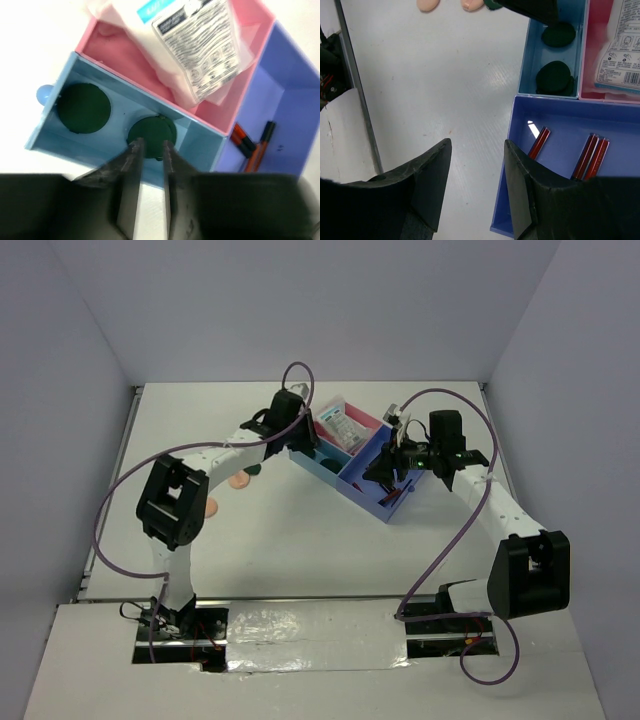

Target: Organize the makeup

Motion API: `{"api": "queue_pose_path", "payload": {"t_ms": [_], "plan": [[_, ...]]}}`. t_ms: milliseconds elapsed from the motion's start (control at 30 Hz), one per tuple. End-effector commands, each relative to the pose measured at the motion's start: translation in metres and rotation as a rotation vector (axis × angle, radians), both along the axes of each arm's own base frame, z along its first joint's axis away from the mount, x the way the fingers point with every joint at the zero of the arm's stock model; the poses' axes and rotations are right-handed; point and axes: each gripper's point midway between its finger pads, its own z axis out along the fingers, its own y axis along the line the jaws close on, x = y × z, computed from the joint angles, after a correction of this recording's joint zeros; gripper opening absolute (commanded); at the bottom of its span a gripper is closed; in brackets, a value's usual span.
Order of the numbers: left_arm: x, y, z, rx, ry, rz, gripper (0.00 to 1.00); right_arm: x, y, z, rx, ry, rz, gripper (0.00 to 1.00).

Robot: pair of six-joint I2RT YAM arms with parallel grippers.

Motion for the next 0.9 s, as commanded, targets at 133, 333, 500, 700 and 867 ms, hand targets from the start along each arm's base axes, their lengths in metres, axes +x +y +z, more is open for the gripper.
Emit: {"api": "queue_pose_path", "payload": {"t_ms": [133, 333, 500, 700, 867], "plan": [[-0.008, 0.057, 0.067, 0.056, -0.183, 0.059, 0.02, 0.006, -0.003, 0.012, -0.002, -0.061, -0.007, 0.55], [-0.024, 0.133, 0.027, 0.166, -0.062, 0.187, 0.26, 0.008, -0.002, 0.009, -0.001, -0.046, -0.007, 0.6], [-0.021, 0.17, -0.002, 0.297, 0.033, 0.261, 0.57, 0.009, -0.001, 0.005, -0.003, -0.032, -0.009, 0.63], [-0.006, 0.178, -0.033, 0.397, 0.112, 0.262, 0.57, 0.01, -0.003, 0.005, -0.01, -0.029, -0.015, 0.65], [0.003, 0.181, -0.053, 0.45, 0.159, 0.253, 0.58, 0.011, -0.003, 0.003, -0.017, -0.027, -0.018, 0.65]]}}
